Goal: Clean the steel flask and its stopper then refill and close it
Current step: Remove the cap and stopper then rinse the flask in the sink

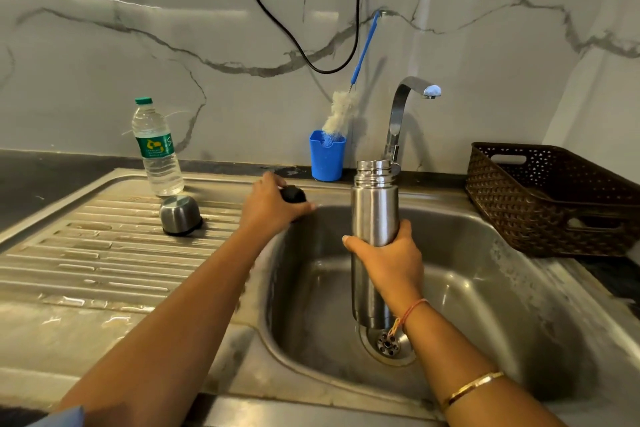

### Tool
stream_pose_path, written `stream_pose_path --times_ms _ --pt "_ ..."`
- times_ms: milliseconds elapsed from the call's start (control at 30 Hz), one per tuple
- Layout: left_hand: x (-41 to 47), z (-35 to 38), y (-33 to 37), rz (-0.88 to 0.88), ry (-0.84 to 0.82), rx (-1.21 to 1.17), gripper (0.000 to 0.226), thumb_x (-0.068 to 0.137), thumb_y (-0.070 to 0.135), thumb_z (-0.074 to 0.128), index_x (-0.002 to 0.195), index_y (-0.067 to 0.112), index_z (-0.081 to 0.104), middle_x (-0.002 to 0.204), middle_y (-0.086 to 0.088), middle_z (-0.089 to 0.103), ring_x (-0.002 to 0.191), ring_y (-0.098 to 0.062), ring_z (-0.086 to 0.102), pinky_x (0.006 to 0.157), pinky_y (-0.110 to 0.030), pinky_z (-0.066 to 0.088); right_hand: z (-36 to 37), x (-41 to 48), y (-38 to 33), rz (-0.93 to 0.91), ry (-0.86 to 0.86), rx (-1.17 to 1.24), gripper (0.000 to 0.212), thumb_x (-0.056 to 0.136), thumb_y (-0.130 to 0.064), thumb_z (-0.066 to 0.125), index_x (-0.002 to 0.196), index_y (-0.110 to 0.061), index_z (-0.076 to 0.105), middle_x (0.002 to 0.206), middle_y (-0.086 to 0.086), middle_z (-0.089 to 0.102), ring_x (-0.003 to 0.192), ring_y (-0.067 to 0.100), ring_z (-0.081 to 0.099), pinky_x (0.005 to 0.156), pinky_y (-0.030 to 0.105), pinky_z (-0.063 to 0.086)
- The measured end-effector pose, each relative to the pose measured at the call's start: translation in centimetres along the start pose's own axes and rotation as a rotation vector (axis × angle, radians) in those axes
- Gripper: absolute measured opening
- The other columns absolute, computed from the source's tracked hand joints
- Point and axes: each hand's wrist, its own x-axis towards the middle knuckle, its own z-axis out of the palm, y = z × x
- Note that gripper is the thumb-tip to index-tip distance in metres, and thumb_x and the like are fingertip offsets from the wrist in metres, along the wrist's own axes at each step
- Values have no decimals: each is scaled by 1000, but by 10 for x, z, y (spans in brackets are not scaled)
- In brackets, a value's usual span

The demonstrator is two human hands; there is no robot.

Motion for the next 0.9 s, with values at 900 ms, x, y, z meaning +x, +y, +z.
stream_pose_path --times_ms 900 --pt "29 -38 -72 -70 51 121 67 77 20 78 135 18 45 137 -11 45 124 -28 44 101 -40 38 4 2 4 -17 2 -9 57 64 -39 82 104 -27 44 91 -7 58 81 16 61 69 31 49"
